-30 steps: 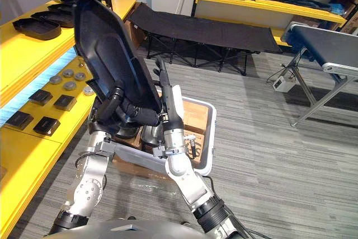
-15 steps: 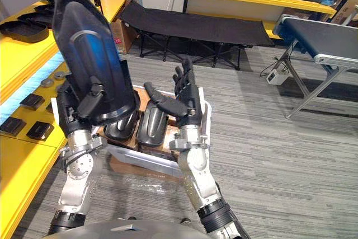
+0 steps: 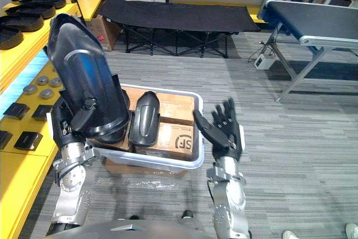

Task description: Walk over and take three plastic housings, then place them on the shelf

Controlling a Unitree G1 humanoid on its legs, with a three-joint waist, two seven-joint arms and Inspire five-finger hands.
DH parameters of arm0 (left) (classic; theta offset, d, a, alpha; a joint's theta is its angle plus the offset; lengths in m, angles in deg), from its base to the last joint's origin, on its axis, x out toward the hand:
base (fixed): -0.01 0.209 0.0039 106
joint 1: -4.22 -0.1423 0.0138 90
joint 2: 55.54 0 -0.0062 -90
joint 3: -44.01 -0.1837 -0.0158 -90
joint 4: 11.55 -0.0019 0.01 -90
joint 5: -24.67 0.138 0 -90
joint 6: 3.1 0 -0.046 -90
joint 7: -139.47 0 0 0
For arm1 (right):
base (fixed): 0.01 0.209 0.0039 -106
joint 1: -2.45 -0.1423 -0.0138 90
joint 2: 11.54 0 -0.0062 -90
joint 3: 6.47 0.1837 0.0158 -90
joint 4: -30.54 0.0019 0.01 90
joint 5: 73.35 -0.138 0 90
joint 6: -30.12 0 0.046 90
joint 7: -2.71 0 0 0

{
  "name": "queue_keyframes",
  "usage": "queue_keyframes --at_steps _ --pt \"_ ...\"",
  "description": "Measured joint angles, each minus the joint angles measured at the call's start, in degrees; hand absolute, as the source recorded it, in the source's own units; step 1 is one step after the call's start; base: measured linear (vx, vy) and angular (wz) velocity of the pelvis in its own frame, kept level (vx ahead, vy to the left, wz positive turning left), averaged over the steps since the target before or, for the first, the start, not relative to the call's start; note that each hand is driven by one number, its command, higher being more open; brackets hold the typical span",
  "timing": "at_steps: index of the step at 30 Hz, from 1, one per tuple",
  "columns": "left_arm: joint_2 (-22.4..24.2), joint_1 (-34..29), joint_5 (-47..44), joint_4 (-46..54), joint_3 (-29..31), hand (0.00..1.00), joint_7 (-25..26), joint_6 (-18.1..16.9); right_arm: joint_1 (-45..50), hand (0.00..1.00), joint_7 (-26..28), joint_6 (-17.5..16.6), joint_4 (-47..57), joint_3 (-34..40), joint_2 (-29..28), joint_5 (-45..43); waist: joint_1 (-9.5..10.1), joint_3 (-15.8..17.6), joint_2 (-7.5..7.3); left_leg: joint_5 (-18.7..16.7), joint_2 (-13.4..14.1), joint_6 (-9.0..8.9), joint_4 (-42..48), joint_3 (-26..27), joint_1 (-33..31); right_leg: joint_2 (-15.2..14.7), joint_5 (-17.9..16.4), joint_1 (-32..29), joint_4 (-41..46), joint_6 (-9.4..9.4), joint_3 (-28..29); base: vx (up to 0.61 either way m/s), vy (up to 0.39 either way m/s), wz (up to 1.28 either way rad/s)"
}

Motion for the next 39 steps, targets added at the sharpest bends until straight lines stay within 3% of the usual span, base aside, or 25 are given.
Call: queue_keyframes --at_steps 6,11,16,20,22,26,30,34,38,39 --pt "2.18 -1.53 -14.82 2.78 1.30 0.00 -4.53 -1.74 4.11 1.00 -6.16 0.11 -1.98 5.59 -1.56 2.92 -0.76 0.39 0.63 -0.02 0.21 -0.12 -0.79 0.55 0.52 0.19 -0.08 -0.05 -0.08 -0.10 0.42 0.00 -0.001 -0.07" --pt "2.03 -1.91 -14.44 6.24 1.56 0.00 -4.61 -2.77 3.70 1.00 -5.83 0.25 -1.97 4.38 -1.70 4.60 -0.57 0.43 0.71 -0.06 0.28 -0.19 -0.77 0.69 0.79 0.16 -0.08 0.06 -0.07 -0.10 0.78 0.00 0.001 -0.02" --pt "2.08 -3.78 -9.38 7.42 3.99 0.00 -1.54 -3.44 1.15 1.00 -4.42 1.47 -1.98 2.20 -1.71 5.11 -0.26 0.46 0.75 -0.07 0.14 -0.20 -0.74 -0.47 0.41 0.03 -0.07 0.33 -0.30 -0.08 -0.23 -0.01 -0.001 0.10" --pt "2.70 -5.04 -4.35 9.84 5.45 0.00 1.52 -3.21 -2.23 1.00 -3.34 2.67 -4.50 -1.02 -1.47 5.14 1.36 0.52 0.69 0.70 -0.43 -0.08 -0.68 -4.59 -0.52 -0.06 -0.04 1.98 -1.19 -0.04 -4.41 0.01 -0.016 0.51" --pt "3.58 -7.21 -2.88 14.38 7.48 0.00 2.53 -3.11 -5.50 1.00 -2.34 4.27 -7.65 -4.19 -1.45 5.98 3.80 0.63 0.76 1.15 -0.70 -0.03 -0.63 -6.98 -0.67 -0.14 -0.05 3.27 -1.51 -0.05 -6.89 0.01 -0.002 0.55" --pt "4.21 -9.30 -3.15 17.08 11.99 0.00 1.93 -3.12 -8.95 1.00 -2.28 4.44 -8.90 -8.17 -1.32 11.87 6.56 0.77 0.75 1.74 -1.15 0.05 -0.69 -9.85 -1.11 -0.26 -0.09 4.57 -2.05 -0.06 -9.75 -0.01 -0.003 0.44" --pt "4.62 -13.31 -5.47 17.37 15.76 0.00 0.42 -3.11 -14.38 1.00 -2.18 4.85 -8.93 -11.28 -1.29 11.33 9.20 1.17 0.09 1.85 -1.68 0.17 -0.37 -11.00 -1.09 -0.72 -0.35 5.50 -1.99 0.02 -11.12 -0.02 0.018 0.23" --pt "4.64 -14.72 -5.84 17.35 17.12 0.00 -1.73 -2.89 -17.55 1.00 -0.35 5.84 -9.14 -14.51 -1.04 9.06 10.23 2.41 -0.84 -0.14 -1.72 0.15 3.48 -11.34 -2.42 -1.00 -1.26 5.73 -0.93 -0.42 -11.32 -0.06 0.032 0.02" --pt "4.38 -14.57 -5.85 17.35 15.97 0.00 -8.64 -1.85 -17.99 1.00 1.39 8.46 -10.75 -17.79 0.52 11.42 10.08 2.86 -1.36 -2.52 -2.34 0.05 6.31 -13.98 -5.29 -1.38 -2.80 6.84 0.83 -0.08 -16.32 -0.05 0.003 0.61" --pt "4.10 -14.13 -5.83 17.29 15.58 0.00 -11.40 -0.86 -17.77 1.00 1.25 9.51 -10.75 -17.50 0.79 11.93 9.74 3.94 -1.02 -3.88 0.29 0.14 7.43 -7.16 -5.27 -1.56 -2.57 8.60 0.83 0.35 -19.75 -0.01 -0.015 1.47"
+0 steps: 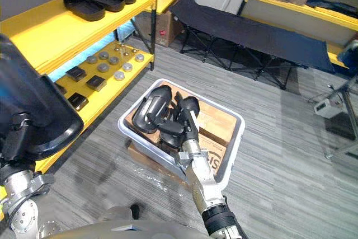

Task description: Walk over and take three plastic housings, then place them on the shelf

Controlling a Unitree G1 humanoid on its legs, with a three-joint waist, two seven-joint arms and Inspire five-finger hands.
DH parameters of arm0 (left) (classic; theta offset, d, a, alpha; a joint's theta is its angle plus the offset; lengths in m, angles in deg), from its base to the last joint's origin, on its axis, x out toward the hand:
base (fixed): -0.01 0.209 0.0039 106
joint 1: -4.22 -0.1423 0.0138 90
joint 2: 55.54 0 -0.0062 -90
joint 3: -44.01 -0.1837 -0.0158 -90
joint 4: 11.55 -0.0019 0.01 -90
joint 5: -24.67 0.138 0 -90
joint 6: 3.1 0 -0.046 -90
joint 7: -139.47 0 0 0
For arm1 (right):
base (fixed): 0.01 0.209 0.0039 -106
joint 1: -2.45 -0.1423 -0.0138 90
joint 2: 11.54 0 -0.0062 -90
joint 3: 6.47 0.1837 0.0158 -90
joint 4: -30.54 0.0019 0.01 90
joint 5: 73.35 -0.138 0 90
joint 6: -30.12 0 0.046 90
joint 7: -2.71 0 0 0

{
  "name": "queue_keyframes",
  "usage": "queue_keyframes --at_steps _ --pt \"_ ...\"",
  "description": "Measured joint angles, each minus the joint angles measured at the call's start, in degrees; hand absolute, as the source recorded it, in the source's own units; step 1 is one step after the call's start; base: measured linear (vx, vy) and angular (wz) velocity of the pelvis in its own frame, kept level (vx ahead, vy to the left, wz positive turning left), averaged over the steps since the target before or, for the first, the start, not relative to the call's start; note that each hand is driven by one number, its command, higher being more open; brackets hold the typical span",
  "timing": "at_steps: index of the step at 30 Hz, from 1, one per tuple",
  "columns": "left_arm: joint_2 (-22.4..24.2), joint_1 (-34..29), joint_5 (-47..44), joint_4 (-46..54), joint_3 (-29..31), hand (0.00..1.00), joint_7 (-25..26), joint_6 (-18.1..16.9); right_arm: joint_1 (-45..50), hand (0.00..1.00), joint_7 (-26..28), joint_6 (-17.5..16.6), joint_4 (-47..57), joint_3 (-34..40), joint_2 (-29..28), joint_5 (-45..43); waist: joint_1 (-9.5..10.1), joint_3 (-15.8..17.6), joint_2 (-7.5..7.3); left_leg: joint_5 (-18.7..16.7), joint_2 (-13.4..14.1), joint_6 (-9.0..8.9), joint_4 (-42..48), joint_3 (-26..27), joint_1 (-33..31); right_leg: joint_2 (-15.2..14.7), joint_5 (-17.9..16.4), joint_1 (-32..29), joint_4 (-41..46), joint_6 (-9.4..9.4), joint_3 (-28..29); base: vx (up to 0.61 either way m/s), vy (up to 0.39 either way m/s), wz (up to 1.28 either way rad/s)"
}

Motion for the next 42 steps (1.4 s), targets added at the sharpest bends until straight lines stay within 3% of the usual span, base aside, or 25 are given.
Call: queue_keyframes --at_steps 1,3,4,6,8,10,13,16,17,18,20,22,24,28,30,31,33,36,42 --pt "-0.54 0.26 -0.01 -0.53 -1.08 0.00 -3.07 0.53 0.89 1.00 -0.34 0.63 0.19 0.76 0.92 0.01 -1.32 0.86 0.79 0.37 3.91 0.56 2.26 8.80 0.00 0.05 -0.08 2.17 0.44 -0.01 -4.12 0.01 -0.012 1.42" --pt "-1.54 0.65 0.01 -1.40 -2.69 0.00 -5.27 0.88 2.65 1.00 -0.86 0.79 0.64 1.76 1.97 0.00 -1.95 1.21 1.81 0.44 6.64 0.36 3.60 16.40 0.05 -0.67 -0.97 2.92 1.66 0.45 -6.60 0.03 0.043 1.18" --pt "-2.11 1.04 0.02 -2.01 -4.16 0.00 -6.21 1.09 3.72 1.00 -1.17 1.08 0.67 2.83 2.96 -0.10 -2.79 1.65 2.53 1.84 6.75 -0.55 3.81 17.77 -0.39 -2.16 -2.37 2.71 3.80 1.57 -7.27 0.04 0.151 0.99" --pt "-2.02 1.34 -0.09 -2.33 -6.17 0.00 -5.86 1.43 4.71 1.00 -1.06 1.58 0.41 4.22 3.68 -0.43 -2.51 2.26 3.43 2.54 5.74 0.18 4.29 17.02 -1.38 -3.76 -3.34 1.37 6.28 1.51 -6.52 0.01 0.178 0.45" --pt "-2.12 1.34 -0.51 -2.33 -6.47 0.00 -4.92 2.28 4.79 1.00 -0.56 1.53 0.35 4.50 3.22 -0.64 -2.47 3.00 3.13 1.27 6.07 0.72 7.42 16.51 -1.86 -3.91 -4.10 1.16 6.39 1.48 -3.51 -0.03 0.125 -0.18" --pt "-2.07 0.68 -1.39 -2.33 -6.57 0.00 -4.58 2.33 4.70 1.00 1.11 1.21 0.39 4.46 3.28 -1.99 -2.18 3.23 2.73 -0.67 6.31 -0.07 11.47 13.64 -2.60 -3.76 -5.06 1.32 6.69 2.87 -1.06 -0.06 0.066 -0.37" --pt "-2.12 -0.31 -1.72 -2.30 -6.73 0.00 -4.59 2.48 4.69 1.00 3.32 -0.72 1.03 3.94 2.34 -2.66 -2.17 3.20 2.28 -1.95 6.27 -0.89 10.72 11.57 -3.00 -3.62 -5.45 -0.38 7.05 2.68 0.71 -0.07 0.052 -0.22" --pt "-2.94 0.24 -1.45 -2.29 -8.40 0.00 -4.58 4.15 4.73 1.00 3.13 -1.82 2.47 2.03 2.16 -0.20 -2.58 3.05 1.62 -0.92 4.48 -0.65 8.80 9.63 -3.86 -4.27 -5.45 -0.63 7.49 2.63 -0.45 0.00 0.026 0.33" --pt "-3.19 0.36 -1.05 -2.29 -9.37 0.00 -4.95 4.34 4.75 1.00 3.16 -2.42 3.02 1.55 2.12 -0.62 -2.67 3.07 1.68 -0.12 3.16 -0.30 7.67 7.51 -4.18 -4.80 -6.31 -0.66 9.06 1.21 -0.47 0.03 0.049 1.05" --pt "-3.61 1.17 -0.94 -2.31 -10.50 0.00 -5.83 4.66 5.55 1.00 3.04 -3.25 3.96 1.53 1.89 -1.17 -3.65 3.07 1.72 0.92 1.46 0.39 6.44 3.58 -4.80 -5.23 -7.50 -1.36 12.05 -0.81 3.42 0.03 0.058 1.40" --pt "-4.73 3.19 -0.89 -2.42 -11.89 0.00 -8.08 4.91 6.80 1.00 2.54 -3.75 5.10 1.88 1.70 -1.07 -5.56 3.07 1.88 3.64 -0.78 0.87 3.36 -2.76 -4.57 -5.70 -7.95 -3.21 18.89 -1.20 11.45 0.02 0.025 1.91" --pt "-7.23 5.56 -1.10 -2.64 -11.73 0.00 -9.07 4.55 6.78 1.00 2.92 -4.24 5.10 1.41 1.46 0.00 -5.02 2.66 1.06 6.77 -2.13 0.26 0.87 -6.12 -4.01 -5.27 -9.70 -3.25 21.61 -0.70 15.48 0.03 -0.085 1.39" --pt "-7.44 6.36 -1.27 -3.56 -10.88 0.00 -8.63 3.75 6.03 1.00 4.03 -5.59 5.11 1.17 1.43 0.16 -3.50 2.62 1.35 7.07 -2.06 0.31 2.32 -6.31 -4.98 -4.77 -10.63 -2.19 19.36 0.28 15.32 0.02 -0.117 0.23" --pt "-7.44 6.16 -1.21 -3.71 -11.91 0.00 -8.50 3.69 4.66 1.00 5.56 -6.54 5.21 1.26 2.51 2.09 -2.68 2.66 2.32 7.61 0.10 -0.65 3.86 -5.72 -6.84 -1.77 -10.64 -0.14 12.25 0.81 15.00 -0.05 -0.107 -0.15" --pt "-7.47 6.18 -1.19 -3.71 -12.79 0.00 -8.78 3.70 4.68 1.00 6.03 -6.55 5.28 1.24 3.35 2.13 -3.00 2.69 2.45 7.89 0.74 -1.26 3.74 -5.58 -6.82 -0.79 -10.77 0.03 11.18 1.01 15.04 -0.14 -0.084 -0.29" --pt "-7.53 6.21 -1.20 -3.74 -12.92 0.00 -9.03 3.70 4.87 1.00 6.31 -6.54 6.18 1.15 3.96 2.12 -3.60 2.80 2.51 7.70 1.26 -2.48 3.46 -5.33 -6.82 -0.55 -11.80 -0.24 11.00 2.00 15.06 -0.16 -0.057 -0.27" --pt "-7.44 6.23 -1.23 -4.14 -12.92 0.00 -9.04 3.70 5.73 1.00 6.37 -6.56 7.79 1.13 4.05 2.11 -4.31 2.89 2.61 8.01 1.26 -3.03 2.97 -5.15 -6.78 -0.67 -12.81 -0.48 11.07 2.59 15.05 -0.13 -0.045 -0.12" --pt "-7.33 5.84 -1.50 -4.59 -13.13 0.00 -8.87 3.68 8.09 1.00 6.50 -7.33 10.01 1.20 4.16 2.05 -5.19 2.99 3.61 8.75 2.19 -3.35 2.33 -5.14 -6.93 -0.43 -14.43 -2.43 14.22 1.70 15.11 -0.16 -0.019 -0.01" --pt "-6.28 5.05 -2.30 -4.47 -12.94 0.00 -6.58 3.39 8.48 1.00 6.60 -7.35 10.00 0.10 4.06 2.10 -4.11 4.98 4.86 6.32 2.39 -3.21 8.64 -4.98 -9.80 -1.86 -17.13 -4.58 19.81 2.11 15.79 -0.10 0.036 0.02"
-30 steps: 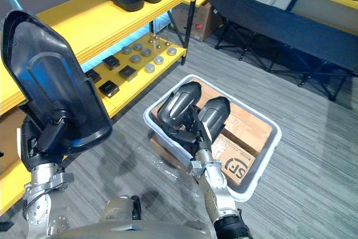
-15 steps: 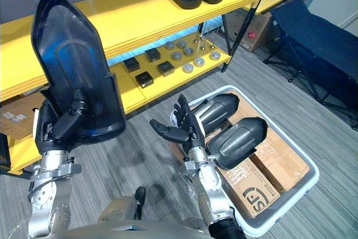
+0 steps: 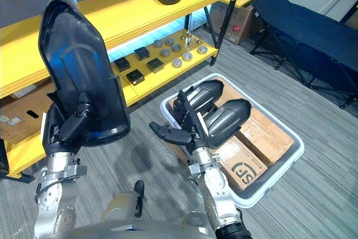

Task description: Walk over and take three plastic housings, then place them on the shelf

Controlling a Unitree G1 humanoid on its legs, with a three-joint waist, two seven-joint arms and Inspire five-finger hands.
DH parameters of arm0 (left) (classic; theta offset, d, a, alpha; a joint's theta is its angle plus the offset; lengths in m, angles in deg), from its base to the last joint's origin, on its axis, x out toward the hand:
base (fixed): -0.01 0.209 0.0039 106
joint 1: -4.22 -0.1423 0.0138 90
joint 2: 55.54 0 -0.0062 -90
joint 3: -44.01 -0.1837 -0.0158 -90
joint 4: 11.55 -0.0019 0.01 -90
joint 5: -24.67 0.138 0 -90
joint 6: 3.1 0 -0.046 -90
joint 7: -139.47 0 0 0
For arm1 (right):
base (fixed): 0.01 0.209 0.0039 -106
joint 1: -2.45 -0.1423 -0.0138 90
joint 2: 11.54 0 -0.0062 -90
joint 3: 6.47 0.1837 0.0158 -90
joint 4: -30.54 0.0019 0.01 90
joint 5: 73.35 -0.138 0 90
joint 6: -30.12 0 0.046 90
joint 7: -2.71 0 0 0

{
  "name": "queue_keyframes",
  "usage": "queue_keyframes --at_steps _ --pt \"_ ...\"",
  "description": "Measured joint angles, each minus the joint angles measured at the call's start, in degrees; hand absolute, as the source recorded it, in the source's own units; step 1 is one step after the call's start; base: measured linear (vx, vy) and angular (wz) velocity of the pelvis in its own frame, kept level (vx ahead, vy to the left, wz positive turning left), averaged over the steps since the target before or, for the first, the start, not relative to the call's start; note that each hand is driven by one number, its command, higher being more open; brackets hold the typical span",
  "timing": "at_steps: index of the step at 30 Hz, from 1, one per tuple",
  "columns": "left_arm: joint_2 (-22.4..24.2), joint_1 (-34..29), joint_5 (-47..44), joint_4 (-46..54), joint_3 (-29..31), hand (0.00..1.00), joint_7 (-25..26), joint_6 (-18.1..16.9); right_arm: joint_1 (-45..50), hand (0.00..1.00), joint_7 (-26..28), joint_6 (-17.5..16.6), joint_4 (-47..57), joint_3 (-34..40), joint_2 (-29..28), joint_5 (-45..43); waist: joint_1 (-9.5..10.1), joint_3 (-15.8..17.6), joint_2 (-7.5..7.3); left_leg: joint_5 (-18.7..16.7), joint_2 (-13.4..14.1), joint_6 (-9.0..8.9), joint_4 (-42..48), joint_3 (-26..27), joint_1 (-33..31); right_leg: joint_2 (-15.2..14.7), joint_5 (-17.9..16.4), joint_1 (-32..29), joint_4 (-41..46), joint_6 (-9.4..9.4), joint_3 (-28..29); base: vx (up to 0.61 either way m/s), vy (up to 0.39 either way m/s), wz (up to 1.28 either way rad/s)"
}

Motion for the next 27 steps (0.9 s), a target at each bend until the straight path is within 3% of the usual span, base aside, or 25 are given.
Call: queue_keyframes --at_steps 1,2,4,5,7,8,9,11,13,14,15,16,18,19,20,22,23,24,27 --pt "0.04 -0.41 0.03 0.16 0.12 0.00 0.28 -0.03 -0.02 1.00 -0.04 0.00 0.01 -0.28 -0.06 0.00 0.07 0.13 -0.05 -0.94 0.21 0.54 1.87 0.53 -0.58 -0.17 -0.21 0.01 0.29 0.13 0.16 -0.02 0.119 -0.02" --pt "0.27 -1.43 0.06 0.64 0.56 0.00 0.77 -0.03 -0.03 1.00 -0.19 0.00 0.01 -0.77 -0.15 0.00 0.33 0.16 -0.07 -4.07 0.91 1.72 7.30 2.00 -2.19 -0.46 -1.14 0.01 1.52 0.66 0.57 0.02 0.146 -0.10" --pt "1.03 -1.75 0.07 0.75 2.05 0.00 1.00 -0.02 -0.03 1.00 -0.39 -0.01 0.00 -0.98 -0.30 -0.03 1.36 0.06 -0.45 -8.91 0.73 2.12 13.65 2.88 -3.72 -1.71 -2.93 0.32 3.83 1.10 1.39 0.11 0.235 -0.13" --pt "1.18 -1.82 0.20 1.13 2.97 0.00 1.68 0.03 0.02 1.00 -0.48 -0.01 0.00 -0.98 -0.46 -0.04 1.99 -0.20 -1.04 -11.89 0.19 2.38 16.00 3.49 -3.82 -2.37 -3.61 1.48 3.16 0.07 1.46 0.18 0.210 -0.08" --pt "1.32 -2.20 0.59 2.32 5.23 0.00 2.76 0.09 -0.02 1.00 -0.37 -0.14 0.09 -1.04 -1.36 -0.06 1.94 -1.26 -2.97 -14.29 -1.43 3.70 16.58 3.99 -4.02 -4.77 -2.21 -1.85 12.06 -4.23 2.12 0.28 0.199 0.03" --pt "1.53 -2.68 0.68 3.05 6.49 0.00 3.68 0.27 -0.03 1.00 -0.38 -0.14 0.06 -1.06 -2.28 -0.01 1.83 -1.39 -3.02 -14.84 -2.07 4.86 16.15 3.94 -3.43 -6.87 3.59 -6.78 21.33 -6.65 2.56 0.29 0.240 0.16" --pt "1.42 -3.00 1.00 3.47 6.93 0.00 4.13 0.27 0.09 1.00 -0.36 -0.16 0.01 -1.11 -2.55 -0.02 1.38 -1.35 -3.07 -14.87 -2.38 5.55 15.40 3.76 -2.56 -7.39 5.79 -8.51 24.27 -6.49 3.11 0.30 0.240 0.18" --pt "1.44 -3.44 2.46 4.80 8.19 0.00 6.01 0.27 -0.08 1.00 -0.08 -0.15 -0.09 -1.58 -3.17 0.07 1.87 -1.08 -2.55 -15.00 -2.85 6.77 11.71 3.56 1.71 -6.09 3.53 -11.39 28.03 -4.87 3.46 0.30 0.127 0.13" --pt "1.38 -3.25 2.47 6.31 9.38 0.00 7.35 0.03 -0.71 1.00 0.39 -0.15 0.00 -1.72 -2.98 0.09 1.85 -1.51 -2.34 -14.10 -3.59 6.67 6.60 2.80 6.53 -2.57 1.36 -13.40 21.56 -4.81 0.48 0.36 0.104 0.12" --pt "1.37 -3.24 2.47 6.33 9.39 0.00 7.40 0.03 -0.73 1.00 0.40 -0.15 0.02 -1.71 -2.97 0.09 1.84 -1.52 -2.32 -14.09 -3.59 6.68 6.51 2.77 6.59 -2.49 1.36 -13.47 21.36 -4.81 0.48 0.30 0.070 0.33" --pt "0.87 -2.31 2.42 6.64 9.44 0.00 8.23 0.02 -1.01 1.00 0.87 -0.19 1.13 -0.31 -2.27 0.07 1.21 -1.96 -1.60 -13.83 -4.38 6.52 3.68 1.18 8.36 1.00 1.65 -16.91 13.64 -4.44 1.52 0.28 0.049 0.46" --pt "0.79 -1.76 2.42 6.64 9.18 0.00 8.32 0.02 -1.05 1.00 0.87 -0.26 1.60 0.55 -1.98 0.07 0.80 -2.04 -1.50 -13.80 -4.84 6.54 3.04 0.29 8.77 1.81 2.12 -18.16 11.22 -3.74 2.79 0.29 0.015 0.89" --pt "0.69 0.90 2.46 5.28 7.83 0.00 9.28 -0.01 -1.10 1.00 0.72 -0.79 1.82 4.47 -1.64 -0.02 -1.09 -2.33 -1.64 -13.76 -7.03 6.54 1.52 -4.08 11.23 4.06 4.96 -21.46 3.61 -0.24 9.56 0.37 -0.052 1.14" --pt "0.65 1.37 2.51 4.58 7.60 0.00 9.51 -0.04 -1.00 1.00 0.73 -0.80 1.83 5.27 -1.59 -0.04 -1.65 -2.39 -1.69 -13.83 -7.46 6.41 1.31 -5.32 12.00 4.46 6.18 -21.54 2.26 -0.43 11.27 0.38 -0.148 1.42" --pt "0.42 1.58 2.54 2.99 7.39 0.00 9.69 -0.11 -0.39 1.00 0.76 -0.80 1.89 6.73 -1.51 -0.14 -2.57 -2.98 -2.17 -14.36 -8.48 5.55 1.31 -7.78 13.34 5.33 11.50 -20.69 -0.52 -2.76 13.79 0.38 -0.210 1.16" --pt "0.31 0.96 2.29 2.17 7.33 0.00 9.61 -0.37 0.16 1.00 0.76 -0.81 2.21 6.84 -1.01 -0.53 -3.06 -3.97 -2.88 -16.16 -8.98 4.50 1.63 -8.96 13.90 5.10 16.25 -19.80 -2.35 -3.84 13.41 0.36 -0.238 0.97" --pt "1.66 0.42 1.51 1.20 6.78 0.00 9.52 -0.43 0.01 1.00 0.63 -0.72 2.31 6.88 0.59 -0.53 -2.40 -4.34 -0.52 -17.22 -6.62 3.66 2.90 -9.81 13.59 6.86 16.16 -18.45 -3.45 -4.56 11.11 0.34 -0.220 0.63" --pt "2.17 -0.30 0.46 0.84 6.56 0.00 9.42 -0.50 0.08 1.00 0.76 -0.72 2.58 6.72 1.31 -0.56 -1.91 -4.70 0.38 -17.23 -4.96 3.07 3.36 -9.66 13.27 8.22 15.82 -17.15 -5.16 -5.17 9.78 0.32 -0.206 0.39" --pt "2.36 -0.69 0.09 0.76 5.57 0.00 9.13 -0.50 0.12 1.00 0.98 -0.72 4.12 7.38 2.60 -1.34 -1.52 -4.77 0.48 -15.89 -3.07 0.79 3.31 -9.49 14.02 9.57 14.80 -14.34 -6.93 -6.75 7.95 0.27 -0.176 0.35"
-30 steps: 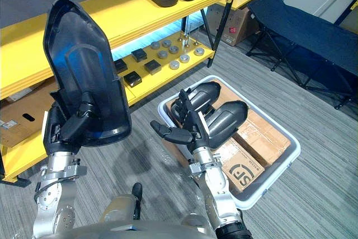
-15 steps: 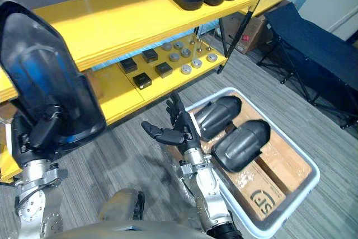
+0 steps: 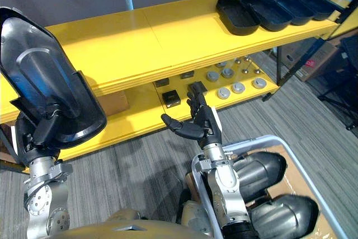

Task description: Walk over and take three plastic housings, then place them on the shelf

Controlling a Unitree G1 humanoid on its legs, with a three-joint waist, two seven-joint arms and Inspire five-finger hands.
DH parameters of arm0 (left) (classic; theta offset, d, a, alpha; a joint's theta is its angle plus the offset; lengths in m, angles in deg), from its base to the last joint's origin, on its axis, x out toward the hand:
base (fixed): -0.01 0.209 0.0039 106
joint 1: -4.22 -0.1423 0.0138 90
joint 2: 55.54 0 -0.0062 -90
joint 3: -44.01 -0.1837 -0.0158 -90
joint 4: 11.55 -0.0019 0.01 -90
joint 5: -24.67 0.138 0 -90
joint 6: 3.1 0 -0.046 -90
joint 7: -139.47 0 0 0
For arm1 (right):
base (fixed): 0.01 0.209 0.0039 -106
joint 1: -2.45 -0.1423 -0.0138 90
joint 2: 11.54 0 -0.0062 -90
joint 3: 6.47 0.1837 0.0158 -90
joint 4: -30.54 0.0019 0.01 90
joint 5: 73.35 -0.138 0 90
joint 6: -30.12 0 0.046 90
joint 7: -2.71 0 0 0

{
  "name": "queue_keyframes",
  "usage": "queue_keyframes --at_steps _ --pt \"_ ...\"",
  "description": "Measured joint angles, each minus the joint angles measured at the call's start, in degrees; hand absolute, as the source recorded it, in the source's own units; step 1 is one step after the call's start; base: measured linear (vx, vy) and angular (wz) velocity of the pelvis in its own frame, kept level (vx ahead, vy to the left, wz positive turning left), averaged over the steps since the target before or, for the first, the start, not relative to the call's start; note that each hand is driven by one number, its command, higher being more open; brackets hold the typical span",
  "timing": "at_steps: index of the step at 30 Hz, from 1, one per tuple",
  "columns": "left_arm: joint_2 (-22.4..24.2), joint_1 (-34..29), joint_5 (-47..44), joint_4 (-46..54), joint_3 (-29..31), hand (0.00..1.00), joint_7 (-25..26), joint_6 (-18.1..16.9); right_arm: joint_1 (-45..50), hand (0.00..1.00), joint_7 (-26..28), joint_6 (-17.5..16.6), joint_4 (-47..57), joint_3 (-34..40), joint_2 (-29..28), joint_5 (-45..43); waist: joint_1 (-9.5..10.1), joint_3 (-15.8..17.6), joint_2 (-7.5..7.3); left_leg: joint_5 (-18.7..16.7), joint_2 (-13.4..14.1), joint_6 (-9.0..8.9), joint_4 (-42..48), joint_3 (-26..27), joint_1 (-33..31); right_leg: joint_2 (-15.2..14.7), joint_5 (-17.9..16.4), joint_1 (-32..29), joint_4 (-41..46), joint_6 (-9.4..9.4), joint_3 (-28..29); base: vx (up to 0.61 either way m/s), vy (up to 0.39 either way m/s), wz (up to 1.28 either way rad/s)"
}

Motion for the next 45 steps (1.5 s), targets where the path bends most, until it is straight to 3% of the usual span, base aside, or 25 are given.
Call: queue_keyframes --at_steps 2,4,6,7,8,9,10,11,13,15,16,18,20,22,26,30,35,40,45 --pt "0.02 -0.01 0.02 0.00 -0.55 0.00 -0.01 -0.02 0.07 1.00 0.57 -0.02 1.30 1.21 0.13 -1.44 -0.06 -0.02 0.04 0.84 0.07 0.03 2.91 0.59 -0.40 0.31 -0.28 2.10 -1.52 -0.18 -0.29 0.15 -0.076 0.13" --pt "0.16 0.00 0.06 0.01 -1.05 0.00 -0.30 -0.03 0.11 1.00 1.38 -0.26 2.43 2.17 -0.14 -2.06 -0.24 -0.04 0.68 1.43 0.75 -0.77 13.88 3.21 -4.58 1.03 -1.15 5.10 -3.39 -0.01 -0.94 0.10 -0.015 0.10" --pt "0.23 0.05 0.11 -0.02 -1.47 0.00 -0.43 -0.03 0.70 1.00 1.72 -0.56 2.83 2.08 -0.18 -1.90 -0.33 0.35 1.41 5.93 2.92 -0.79 26.10 7.36 -9.39 1.98 -2.19 7.87 -4.16 -1.09 -0.88 0.10 0.019 0.01" --pt "0.27 0.08 0.18 -0.32 -1.53 0.00 -0.51 -0.03 1.44 1.00 2.12 -0.56 2.82 1.97 -0.68 -1.85 -0.08 0.70 0.80 10.20 4.14 -0.67 32.16 10.18 -11.55 1.45 -2.30 10.62 -6.00 -1.28 -0.87 0.12 0.037 -0.02" --pt "0.21 0.12 0.21 -0.34 -1.54 0.00 -0.59 -0.04 1.77 1.00 2.26 -0.80 2.84 2.06 -1.17 -1.86 -0.07 0.73 0.77 9.33 5.05 -0.19 33.18 11.63 -12.25 1.12 -2.06 11.79 -6.77 -0.96 -1.22 0.11 0.030 0.09" --pt "0.18 0.43 0.34 -0.37 -1.86 0.00 -1.08 -0.11 2.07 1.00 2.27 -1.80 2.83 2.76 -2.00 -1.86 -0.25 0.61 0.95 5.30 7.87 0.04 30.23 14.13 -13.06 0.80 -1.88 12.53 -7.11 -0.63 -1.81 0.11 0.052 0.17" --pt "0.18 0.92 0.96 -0.40 -2.15 0.00 -1.80 -0.20 1.96 1.00 2.16 -2.56 2.83 3.91 -2.43 -1.88 -0.42 0.63 1.04 3.30 10.09 -0.02 23.20 15.84 -13.34 0.25 -2.09 13.18 -7.83 -0.89 -2.03 0.09 0.066 0.17" --pt "0.17 1.24 1.59 -0.49 -2.14 0.00 -2.18 -0.21 1.93 1.00 1.91 -2.75 2.83 4.21 -2.91 -1.88 -0.63 0.64 1.07 3.04 10.48 -0.33 18.74 16.24 -13.20 -0.37 -2.04 13.57 -8.13 -0.70 -2.33 0.11 0.129 0.32" --pt "0.16 2.70 3.13 -0.91 -2.54 0.00 -2.98 -0.39 1.84 1.00 0.80 -3.43 2.82 5.53 -3.30 -1.85 -2.09 0.89 0.58 4.54 10.50 -1.57 5.41 16.53 -12.52 -3.13 -2.99 13.94 -7.47 0.90 -3.29 0.10 0.181 0.35" --pt "0.18 3.02 4.32 -0.95 -4.25 0.00 -3.77 -0.91 1.84 1.00 -1.15 -4.46 2.68 6.18 -2.25 -1.84 -3.02 0.36 1.70 11.66 10.74 -3.64 -7.03 15.63 -9.65 -5.44 -5.21 13.82 -4.58 4.66 -2.18 0.12 0.305 0.02" --pt "0.15 3.02 4.58 -1.04 -4.69 0.00 -3.97 -0.91 1.84 1.00 -1.41 -4.49 2.60 6.15 -2.01 -1.83 -3.17 -0.14 2.70 15.66 10.69 -5.38 -7.51 15.87 -8.88 -5.80 -5.86 13.83 -3.76 5.57 -1.74 0.14 0.346 -0.33" --pt "-1.32 3.92 5.01 -1.95 -4.81 0.00 -4.68 -0.85 1.63 1.00 -2.72 -4.71 1.33 4.67 -3.13 -1.19 -3.16 -0.81 0.26 13.84 7.58 -3.57 -5.17 18.76 -7.70 -9.67 -6.28 13.80 -2.73 7.49 1.14 0.15 0.342 -0.41" --pt "-2.48 5.63 5.00 -2.13 -4.83 0.00 -4.74 -0.01 1.01 1.00 -3.31 -4.71 1.28 3.03 -3.21 -1.06 -3.20 -0.37 -0.97 12.34 5.96 -2.33 -3.40 20.64 -7.80 -11.67 -5.91 13.27 -2.88 7.99 2.79 0.11 0.293 -0.30" --pt "-3.88 7.58 5.03 -2.11 -5.28 0.00 -4.97 2.97 0.94 1.00 -3.80 -4.52 1.29 1.93 -4.49 -1.12 -3.46 -0.56 -2.00 11.20 4.47 -1.29 -2.77 21.94 -7.80 -13.40 -4.67 13.20 -3.82 9.76 3.57 0.07 0.258 -0.22" --pt "-4.02 8.98 5.00 -2.09 -5.77 0.00 -4.92 7.23 1.37 1.00 -4.86 -4.05 1.28 0.86 -7.09 -0.61 -3.67 -0.60 -2.38 10.03 4.67 -1.29 -1.95 23.92 -7.86 -13.41 -3.03 12.29 -5.00 10.08 3.69 0.01 0.090 -0.29" --pt "-4.06 9.99 5.01 -2.11 -8.18 0.00 -3.85 9.92 2.61 1.00 -4.99 -3.98 1.29 -0.85 -7.22 0.36 -5.57 -0.57 -2.83 8.70 5.09 -2.14 -1.13 24.27 -8.18 -13.18 -2.44 12.21 -6.47 11.02 3.74 -0.03 0.014 -0.19" --pt "-6.42 23.07 2.47 -5.30 -9.00 0.00 3.71 10.70 3.60 1.00 -4.63 -0.57 3.04 -3.96 -5.70 3.81 -6.78 -0.53 -2.77 8.87 6.44 -2.57 -0.93 24.02 -11.33 -11.19 -0.10 8.10 -7.91 10.22 5.63 -0.04 -0.007 -0.25" --pt "-7.52 32.97 1.90 -14.32 -5.80 0.00 10.32 10.49 3.99 1.00 -3.41 3.16 4.19 -5.96 -4.21 3.68 -9.62 0.00 -2.31 9.64 7.15 -1.70 -1.16 24.76 -11.62 -10.33 1.11 7.62 -9.36 10.42 6.77 0.01 -0.013 -0.15" --pt "-10.77 41.95 -3.44 -24.65 -1.34 0.00 15.68 10.49 3.80 1.00 -2.36 4.02 4.24 -6.59 -1.41 3.55 -11.05 3.75 -1.58 9.78 7.85 -1.59 -1.18 26.53 -11.61 -9.92 1.75 6.23 -9.46 10.49 8.90 -0.02 0.008 -0.19"
